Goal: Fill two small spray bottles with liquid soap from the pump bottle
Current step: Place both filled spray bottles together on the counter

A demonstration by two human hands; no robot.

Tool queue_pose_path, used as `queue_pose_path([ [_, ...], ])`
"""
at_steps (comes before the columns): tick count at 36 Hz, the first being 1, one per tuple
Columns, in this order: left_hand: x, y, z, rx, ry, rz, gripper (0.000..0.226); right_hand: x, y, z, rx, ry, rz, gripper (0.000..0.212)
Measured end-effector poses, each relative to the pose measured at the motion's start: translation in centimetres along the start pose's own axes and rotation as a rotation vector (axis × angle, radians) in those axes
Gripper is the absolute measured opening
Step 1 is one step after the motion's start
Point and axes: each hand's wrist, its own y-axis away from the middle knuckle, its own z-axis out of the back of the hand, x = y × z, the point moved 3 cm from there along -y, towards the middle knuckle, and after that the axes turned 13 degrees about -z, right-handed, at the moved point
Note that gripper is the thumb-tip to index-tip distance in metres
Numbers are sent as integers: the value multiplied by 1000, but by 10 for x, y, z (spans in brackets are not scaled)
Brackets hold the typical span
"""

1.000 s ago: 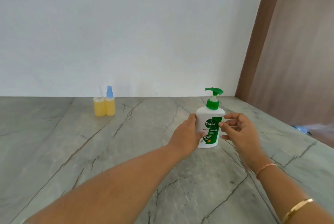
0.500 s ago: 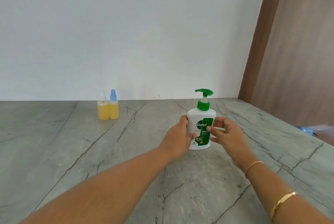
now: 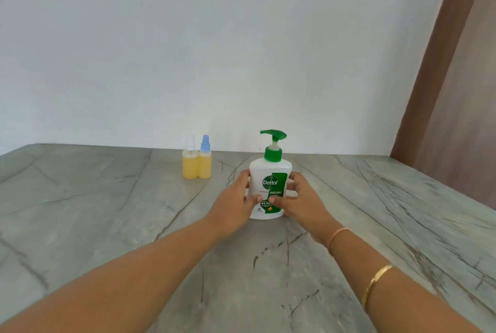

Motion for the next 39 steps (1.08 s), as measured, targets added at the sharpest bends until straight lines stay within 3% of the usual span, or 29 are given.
queue_pose_path([
  [7,22,2,21,-93,21,-1,51,9,-21,-33,-7,66,23,53],
  [19,64,-9,32,-222,-71,12,31,12,-58,-64,-39,150,32,51],
  [39,85,-28,31,-231,-68,31,31,11,-87,-73,-61,223,29,52],
])
